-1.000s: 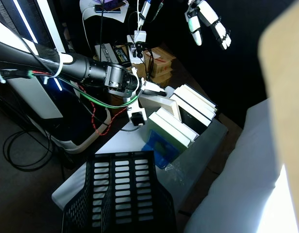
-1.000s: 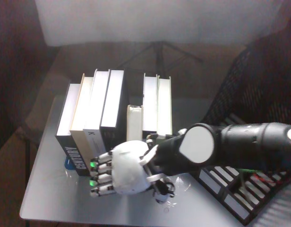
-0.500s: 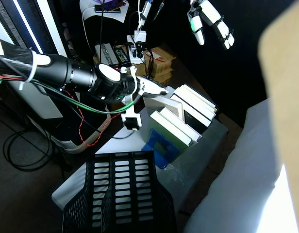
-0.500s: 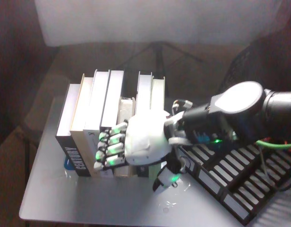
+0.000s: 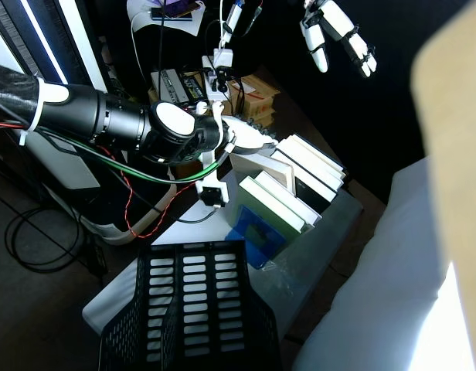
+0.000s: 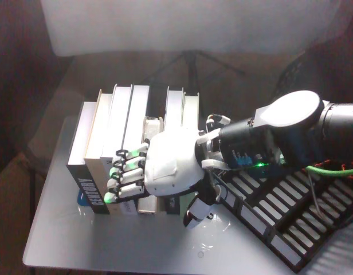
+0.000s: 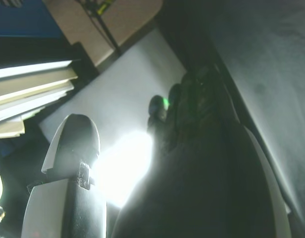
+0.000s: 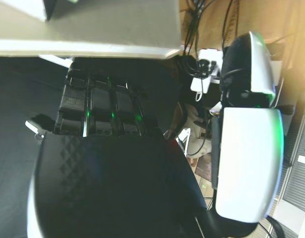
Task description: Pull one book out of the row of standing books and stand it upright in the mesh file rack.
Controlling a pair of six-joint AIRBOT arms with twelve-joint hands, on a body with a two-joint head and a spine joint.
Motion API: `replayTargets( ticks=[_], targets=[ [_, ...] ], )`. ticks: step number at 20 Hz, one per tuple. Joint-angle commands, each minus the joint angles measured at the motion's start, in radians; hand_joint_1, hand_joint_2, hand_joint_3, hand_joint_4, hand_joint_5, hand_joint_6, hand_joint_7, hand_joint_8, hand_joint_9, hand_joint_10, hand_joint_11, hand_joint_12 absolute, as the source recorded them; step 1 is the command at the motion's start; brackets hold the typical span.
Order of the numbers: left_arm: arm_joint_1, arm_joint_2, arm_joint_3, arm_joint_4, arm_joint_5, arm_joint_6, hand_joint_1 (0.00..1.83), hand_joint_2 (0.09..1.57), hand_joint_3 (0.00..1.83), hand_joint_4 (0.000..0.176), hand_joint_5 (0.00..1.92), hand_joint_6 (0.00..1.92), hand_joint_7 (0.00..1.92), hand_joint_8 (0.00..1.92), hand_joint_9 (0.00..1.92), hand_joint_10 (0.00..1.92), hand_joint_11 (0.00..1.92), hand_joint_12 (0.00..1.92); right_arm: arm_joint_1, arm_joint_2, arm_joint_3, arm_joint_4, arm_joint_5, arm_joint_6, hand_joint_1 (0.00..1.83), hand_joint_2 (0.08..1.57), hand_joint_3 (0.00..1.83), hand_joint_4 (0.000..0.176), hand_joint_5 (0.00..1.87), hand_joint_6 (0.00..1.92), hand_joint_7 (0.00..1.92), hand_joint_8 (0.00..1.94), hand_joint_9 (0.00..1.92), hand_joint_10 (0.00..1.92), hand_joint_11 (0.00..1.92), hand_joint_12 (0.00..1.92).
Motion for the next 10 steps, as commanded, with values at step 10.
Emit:
replayTargets(
  ticks=[10],
  targets=[
    [-0.007,0.002,0.002,-0.041,-0.122,-0.004,0.66,1.36,0.00,0.037,0.14,0.01,0.02,0.01,0.00,0.00,0.00,0.00,0.004,0.107,-0.001,0.088,0.127,0.075,0.89,0.90,0.00,0.000,0.00,0.00,0.00,0.00,0.00,0.00,0.00,0.00]
  ],
)
